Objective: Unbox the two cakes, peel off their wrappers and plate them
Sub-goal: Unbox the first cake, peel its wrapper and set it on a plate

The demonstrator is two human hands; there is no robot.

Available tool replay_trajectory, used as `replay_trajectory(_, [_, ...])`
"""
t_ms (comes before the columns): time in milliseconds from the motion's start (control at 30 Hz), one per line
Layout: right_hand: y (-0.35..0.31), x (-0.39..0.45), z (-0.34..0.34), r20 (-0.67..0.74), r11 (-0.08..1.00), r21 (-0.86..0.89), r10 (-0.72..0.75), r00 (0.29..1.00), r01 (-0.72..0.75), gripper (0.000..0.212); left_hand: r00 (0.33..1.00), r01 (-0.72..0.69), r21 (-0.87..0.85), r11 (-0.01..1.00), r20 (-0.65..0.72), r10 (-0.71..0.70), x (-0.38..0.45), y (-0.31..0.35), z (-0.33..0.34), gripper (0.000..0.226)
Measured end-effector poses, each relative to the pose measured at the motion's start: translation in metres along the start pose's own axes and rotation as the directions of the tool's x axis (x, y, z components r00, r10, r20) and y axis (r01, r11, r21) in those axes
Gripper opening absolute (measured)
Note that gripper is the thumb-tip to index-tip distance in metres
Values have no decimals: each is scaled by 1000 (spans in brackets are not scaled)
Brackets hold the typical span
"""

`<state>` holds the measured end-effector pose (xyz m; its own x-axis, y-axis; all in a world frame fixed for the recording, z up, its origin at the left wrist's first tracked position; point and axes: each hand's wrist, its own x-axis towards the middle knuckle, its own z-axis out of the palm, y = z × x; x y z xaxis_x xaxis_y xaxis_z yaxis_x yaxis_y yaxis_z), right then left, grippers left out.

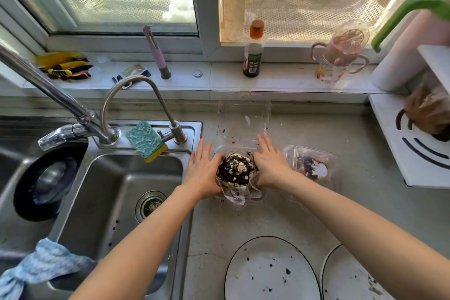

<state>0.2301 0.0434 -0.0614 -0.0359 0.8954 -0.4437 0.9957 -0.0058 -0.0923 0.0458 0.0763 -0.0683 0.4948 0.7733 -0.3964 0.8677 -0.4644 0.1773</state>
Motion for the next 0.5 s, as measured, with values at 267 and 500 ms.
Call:
replay_trajectory(267, [-3,1,5,-99,1000,9,-22,995,23,39,1000,0,-54,999,-19,-1,7,2,9,87])
replay_trajectory(500, [-2,4,4,-93,996,80,-43,995,51,32,992,-73,-141,987,-116,57,5,-1,5,84])
